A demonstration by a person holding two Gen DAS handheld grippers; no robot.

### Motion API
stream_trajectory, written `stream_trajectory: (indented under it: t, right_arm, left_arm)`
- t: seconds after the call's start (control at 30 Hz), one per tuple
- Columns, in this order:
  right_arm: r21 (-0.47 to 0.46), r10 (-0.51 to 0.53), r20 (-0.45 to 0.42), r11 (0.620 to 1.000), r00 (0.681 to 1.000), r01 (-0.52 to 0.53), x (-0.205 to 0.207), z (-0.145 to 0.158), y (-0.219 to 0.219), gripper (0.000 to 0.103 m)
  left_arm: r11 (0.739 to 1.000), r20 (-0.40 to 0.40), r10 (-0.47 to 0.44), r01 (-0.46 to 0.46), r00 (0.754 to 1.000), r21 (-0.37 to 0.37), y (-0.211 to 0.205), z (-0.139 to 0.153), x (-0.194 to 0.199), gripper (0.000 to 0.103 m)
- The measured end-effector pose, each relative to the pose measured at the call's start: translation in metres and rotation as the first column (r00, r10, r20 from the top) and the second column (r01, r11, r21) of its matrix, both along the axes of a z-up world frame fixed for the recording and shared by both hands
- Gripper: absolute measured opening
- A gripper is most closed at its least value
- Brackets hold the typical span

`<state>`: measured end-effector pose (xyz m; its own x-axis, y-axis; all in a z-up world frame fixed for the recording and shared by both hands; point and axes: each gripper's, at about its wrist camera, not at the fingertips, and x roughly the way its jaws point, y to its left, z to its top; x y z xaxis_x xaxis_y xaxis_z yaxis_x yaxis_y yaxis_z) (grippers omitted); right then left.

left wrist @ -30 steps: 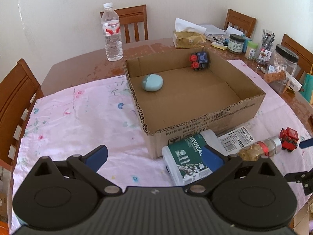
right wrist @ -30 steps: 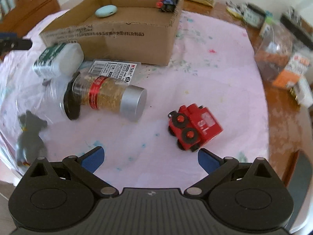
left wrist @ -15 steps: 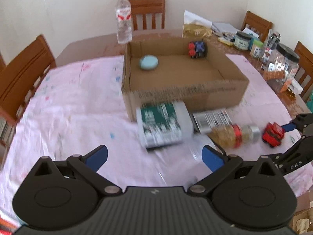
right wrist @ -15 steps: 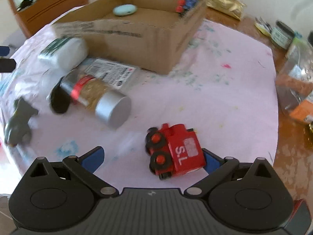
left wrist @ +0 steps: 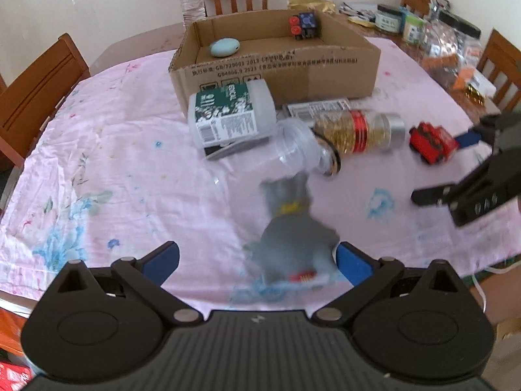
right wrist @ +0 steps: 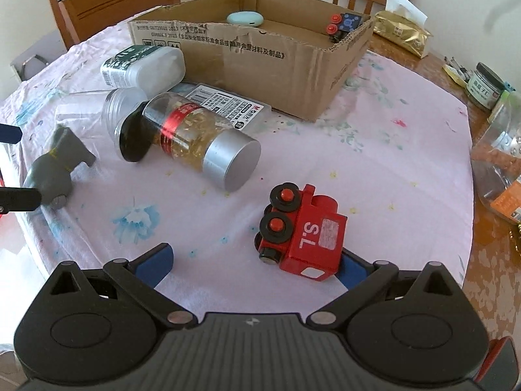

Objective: Organize rigid objects
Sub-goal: 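Grasp the grey toy elephant with left gripper while right gripper grasps red train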

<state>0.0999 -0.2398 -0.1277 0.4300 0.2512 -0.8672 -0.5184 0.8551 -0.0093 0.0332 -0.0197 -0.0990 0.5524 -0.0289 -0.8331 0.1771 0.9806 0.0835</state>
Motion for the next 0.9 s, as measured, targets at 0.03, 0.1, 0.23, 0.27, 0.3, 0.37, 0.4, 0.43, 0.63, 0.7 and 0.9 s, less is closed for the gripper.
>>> stream_trajectory:
  t: [0.03,0.1,0.23,0.27,0.3,0.37,0.4,0.43,0.63,0.7,0.9]
  right_arm:
    - [0.0,0.001,0.001,1.0,1.0,-0.001,0.0,0.0,0.0,0.103]
    - [0.003,0.002,0.007,1.0,1.0,-0.002,-0.001,0.0,-0.001,0.103]
    - [0.007,-0.003,0.014,1.0,1.0,0.002,-0.002,-0.001,0.0,0.103]
    - [0.007,-0.005,0.014,1.0,1.0,0.005,-0.002,-0.001,0.0,0.103]
    - [0.007,-0.008,0.014,1.0,1.0,0.008,-0.002,-0.001,0.0,0.103]
    - [0.005,-0.016,0.013,1.0,1.0,0.016,-0.002,-0.001,0.001,0.103]
    - [0.005,-0.018,0.013,1.0,1.0,0.018,-0.002,-0.001,0.001,0.103]
    - [0.006,-0.02,0.014,1.0,1.0,0.02,-0.002,-0.001,0.001,0.103]
    - [0.005,-0.027,0.015,1.0,1.0,0.026,-0.002,-0.001,0.001,0.103]
    - [0.007,-0.026,0.019,1.0,0.999,0.026,-0.003,-0.001,0.001,0.103]
    - [0.019,-0.02,0.039,1.0,0.999,0.019,-0.006,-0.002,-0.001,0.103]
  left_arm:
    - [1.0,-0.003,-0.014,0.014,1.0,0.004,0.003,0.001,-0.002,0.102]
    - [0.999,-0.006,-0.04,0.04,0.999,0.011,0.007,0.001,-0.005,0.102]
    - [0.998,-0.038,-0.054,0.056,0.998,0.042,0.014,-0.005,0.0,0.102]
    - [0.997,-0.038,-0.044,0.046,0.998,0.06,0.016,-0.007,0.001,0.102]
    - [0.997,-0.038,-0.028,0.03,0.999,0.074,0.02,-0.007,0.003,0.102]
    - [0.997,-0.043,0.005,-0.002,0.999,0.071,0.031,-0.008,0.005,0.102]
    - [0.997,-0.044,0.03,-0.027,0.999,0.069,0.037,-0.008,0.007,0.102]
    - [0.996,-0.044,0.053,-0.05,0.998,0.07,0.043,-0.009,0.01,0.102]
    - [0.992,-0.031,0.093,-0.09,0.995,0.084,0.052,-0.008,0.018,0.102]
    - [0.994,-0.055,0.093,-0.09,0.994,0.057,0.048,-0.007,0.013,0.102]
    - [0.986,-0.087,0.105,-0.115,0.991,-0.12,0.024,0.001,0.001,0.102]
